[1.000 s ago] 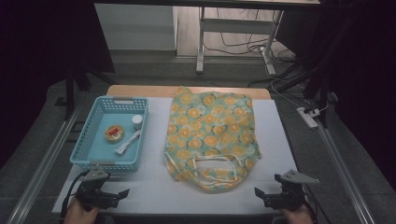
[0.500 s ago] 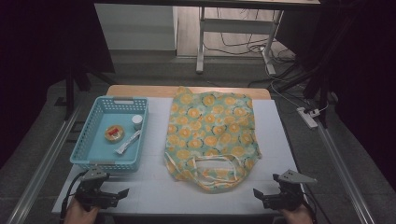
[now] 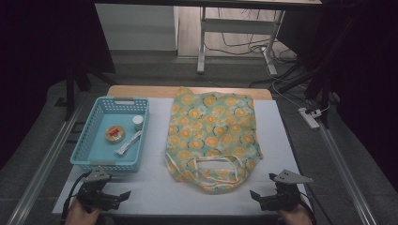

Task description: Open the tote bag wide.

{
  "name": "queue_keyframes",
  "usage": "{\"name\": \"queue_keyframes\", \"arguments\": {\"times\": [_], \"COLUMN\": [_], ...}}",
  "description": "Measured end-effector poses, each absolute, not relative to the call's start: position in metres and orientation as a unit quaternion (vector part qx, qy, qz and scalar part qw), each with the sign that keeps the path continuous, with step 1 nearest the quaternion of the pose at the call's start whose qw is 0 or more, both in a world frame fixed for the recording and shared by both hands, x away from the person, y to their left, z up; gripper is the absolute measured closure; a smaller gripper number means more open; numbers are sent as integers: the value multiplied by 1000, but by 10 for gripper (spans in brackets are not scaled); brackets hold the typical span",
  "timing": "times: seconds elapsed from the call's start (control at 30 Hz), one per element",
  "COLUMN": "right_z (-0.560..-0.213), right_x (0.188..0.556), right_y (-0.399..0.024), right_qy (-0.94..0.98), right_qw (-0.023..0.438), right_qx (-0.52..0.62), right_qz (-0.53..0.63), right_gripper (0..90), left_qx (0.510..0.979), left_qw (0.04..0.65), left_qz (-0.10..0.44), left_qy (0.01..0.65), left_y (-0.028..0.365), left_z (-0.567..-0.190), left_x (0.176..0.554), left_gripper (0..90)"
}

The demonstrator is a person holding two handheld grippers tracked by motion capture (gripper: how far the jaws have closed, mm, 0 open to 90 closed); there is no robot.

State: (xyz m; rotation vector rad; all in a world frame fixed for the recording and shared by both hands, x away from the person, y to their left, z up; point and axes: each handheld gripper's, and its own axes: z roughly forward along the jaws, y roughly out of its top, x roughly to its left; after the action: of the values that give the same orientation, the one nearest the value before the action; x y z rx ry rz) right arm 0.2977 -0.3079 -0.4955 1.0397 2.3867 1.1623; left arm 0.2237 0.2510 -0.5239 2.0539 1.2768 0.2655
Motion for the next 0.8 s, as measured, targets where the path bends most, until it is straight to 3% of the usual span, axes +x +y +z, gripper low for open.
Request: {"name": "queue_keyframes", "arguments": {"times": [0.8], "right_z": [-490], "right_x": [302], "right_y": [-256], "right_qy": [866], "right_qw": [107], "right_qx": [290], "right_qz": [392], "right_gripper": [0], "left_qx": [792], "left_qw": [346], "left_qz": [101], "left_qy": [493], "left_y": [252], "left_z": [-524], "left_x": [224], "left_gripper": [10]}}
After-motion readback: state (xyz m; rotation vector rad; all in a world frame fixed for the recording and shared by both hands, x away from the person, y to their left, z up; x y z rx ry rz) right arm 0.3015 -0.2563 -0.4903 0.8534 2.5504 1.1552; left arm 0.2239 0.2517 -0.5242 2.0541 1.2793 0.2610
